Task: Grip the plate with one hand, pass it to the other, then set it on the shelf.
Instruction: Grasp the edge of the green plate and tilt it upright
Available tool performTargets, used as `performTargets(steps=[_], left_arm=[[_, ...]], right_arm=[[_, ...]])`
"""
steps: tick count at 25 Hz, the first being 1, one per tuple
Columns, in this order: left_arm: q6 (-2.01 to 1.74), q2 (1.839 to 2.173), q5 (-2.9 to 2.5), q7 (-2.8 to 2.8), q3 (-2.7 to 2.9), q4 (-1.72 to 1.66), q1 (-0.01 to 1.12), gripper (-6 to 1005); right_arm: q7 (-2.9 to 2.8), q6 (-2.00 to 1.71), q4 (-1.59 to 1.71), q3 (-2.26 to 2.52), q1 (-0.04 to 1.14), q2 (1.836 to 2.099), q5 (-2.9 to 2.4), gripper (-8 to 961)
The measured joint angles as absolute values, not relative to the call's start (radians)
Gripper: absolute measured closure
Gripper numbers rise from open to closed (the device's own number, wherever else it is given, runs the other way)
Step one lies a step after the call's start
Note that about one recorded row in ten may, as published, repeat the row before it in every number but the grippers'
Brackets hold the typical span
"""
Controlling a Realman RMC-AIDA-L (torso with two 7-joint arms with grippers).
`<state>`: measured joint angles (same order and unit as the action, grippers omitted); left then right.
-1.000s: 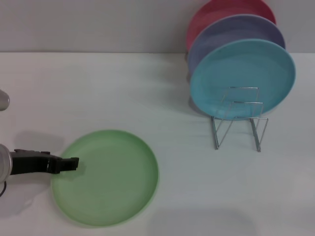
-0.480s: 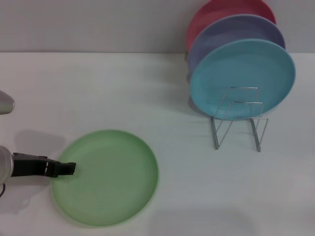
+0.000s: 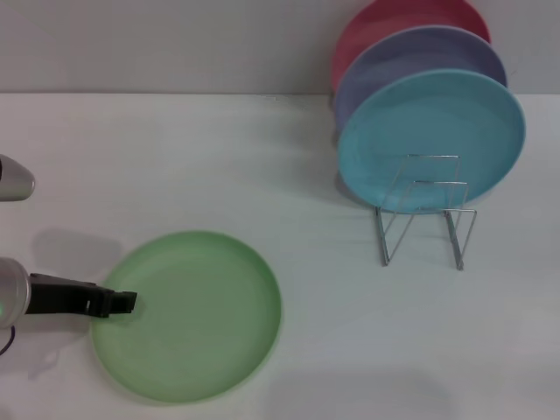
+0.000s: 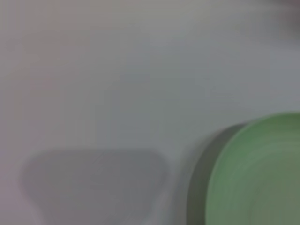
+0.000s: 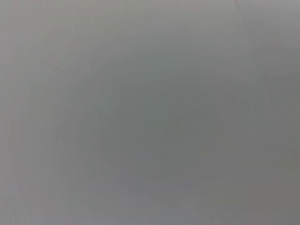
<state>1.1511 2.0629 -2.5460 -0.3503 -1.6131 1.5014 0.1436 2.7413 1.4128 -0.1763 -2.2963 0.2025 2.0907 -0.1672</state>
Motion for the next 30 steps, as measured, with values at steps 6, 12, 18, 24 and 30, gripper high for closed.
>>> performTargets(steps=[6, 12, 18, 24, 30], left_arm=[[1.159, 2.062, -2.554, -0.351, -1.614, 1.497, 0.151, 391], [1.159, 2.063, -2.556, -0.352, -1.612, 1.498, 0.155, 674], [1.16, 2.062, -2.567, -0.352, -1.608, 1.484, 0.169, 838], [1.17, 2.062, -2.573, -0.356, -1.603, 1.498, 0.175, 927], [1.173, 2.062, -2.572, -0.367, -1.605, 1.561, 0.17, 941]], right_arm=[[2.741, 1.415, -0.172, -2.296, 0.207, 2.091, -0.167, 112], [2.74, 1.421, -0.171, -2.296, 0.208, 2.091, -0.167, 112], [2.74, 1.424, -0.17, -2.295, 0.203, 2.092, -0.168, 112], [2.737, 1.425, -0.17, -2.295, 0.201, 2.092, -0.169, 112], [2.712, 1.5, -0.175, -2.237, 0.2, 2.092, -0.17, 112]])
